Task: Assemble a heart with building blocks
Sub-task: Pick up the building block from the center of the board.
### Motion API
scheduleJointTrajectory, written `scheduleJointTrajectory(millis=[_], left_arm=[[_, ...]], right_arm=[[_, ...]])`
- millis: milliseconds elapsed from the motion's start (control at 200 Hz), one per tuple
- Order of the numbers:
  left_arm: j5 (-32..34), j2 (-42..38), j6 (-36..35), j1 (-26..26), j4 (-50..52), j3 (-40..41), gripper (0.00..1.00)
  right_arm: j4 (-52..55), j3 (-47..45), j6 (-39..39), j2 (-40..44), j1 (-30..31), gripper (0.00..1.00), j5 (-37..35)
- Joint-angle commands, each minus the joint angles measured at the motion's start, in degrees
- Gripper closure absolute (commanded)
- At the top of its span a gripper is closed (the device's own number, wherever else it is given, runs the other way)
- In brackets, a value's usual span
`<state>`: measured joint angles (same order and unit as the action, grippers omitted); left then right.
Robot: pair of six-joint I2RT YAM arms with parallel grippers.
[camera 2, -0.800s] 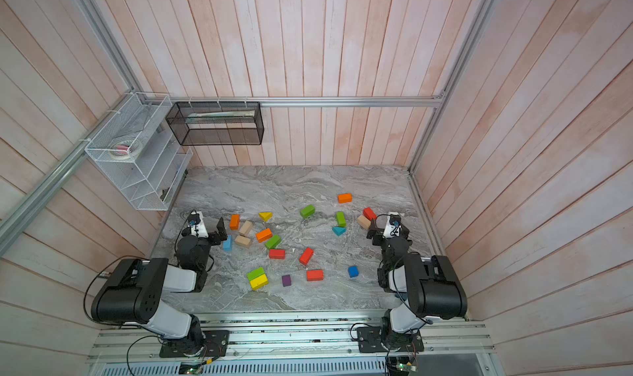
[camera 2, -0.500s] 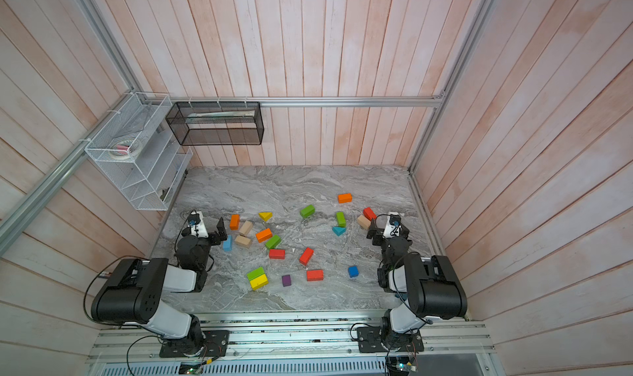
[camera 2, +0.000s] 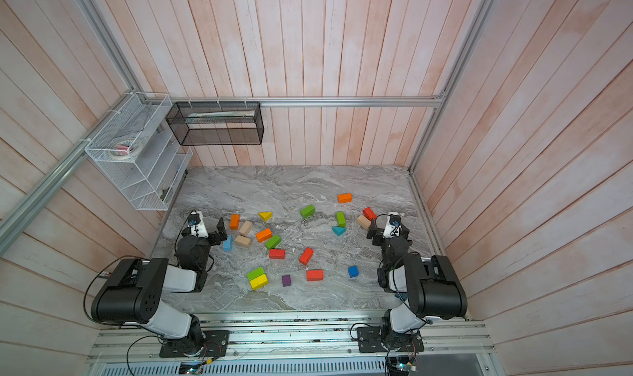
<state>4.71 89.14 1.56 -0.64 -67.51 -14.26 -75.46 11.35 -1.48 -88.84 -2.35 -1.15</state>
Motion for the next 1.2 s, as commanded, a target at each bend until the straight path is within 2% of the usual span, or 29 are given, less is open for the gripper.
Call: scheduleJointTrajectory(millis=[0,140,200,330,395,490,665,855,1045,1195], left_arm=[[-0.58,0.45,0.28,-0.28,-1.14,-0.7,0.0],[2.24,-1.79,1.4,-0.24,-0.66,0.05,0.0],[3.61,-4.69,1.37,0.16,2.21,-0.08,0.0],[7.63,-13.47,2.39,2.19,19.82,-4.63,0.0],[9.35,-17.51,4.59,3.99,24.6,-5.46,0.0],[10.81,-22.91,7.01,6.39,32.93,-7.17,0.0],[8.5,-29.21,15.28,9.29,51.29,-13.0,0.0],[1.16,-28.47,22.82,10.59,69.5,-21.74,0.0],[-0.36,-22.24,25.57,12.11,82.12,-29.73,0.03],[-3.44,-16.31,24.77,12.2,89.69,-35.18,0.06]], right_arm=[[-1.26,0.77,-0.39,-0.64,-0.23,0.02,0.68],[-2.43,-0.74,-0.46,2.02,-0.07,0.02,0.19],[1.31,-0.54,-0.1,5.71,0.52,0.02,-1.01],[13.23,2.79,0.48,13.43,2.12,0.02,-4.83],[19.0,4.88,-2.8,16.49,2.54,0.02,-7.36],[25.37,7.16,-6.82,20.37,3.07,0.02,-5.65],[37.53,11.32,-12.98,26.15,6.54,0.02,-4.7],[48.56,14.88,-15.48,28.88,11.63,0.02,-0.88],[54.55,15.04,-17.92,31.31,15.76,0.02,0.44],[56.16,13.96,-19.76,33.6,16.42,0.02,6.22]])
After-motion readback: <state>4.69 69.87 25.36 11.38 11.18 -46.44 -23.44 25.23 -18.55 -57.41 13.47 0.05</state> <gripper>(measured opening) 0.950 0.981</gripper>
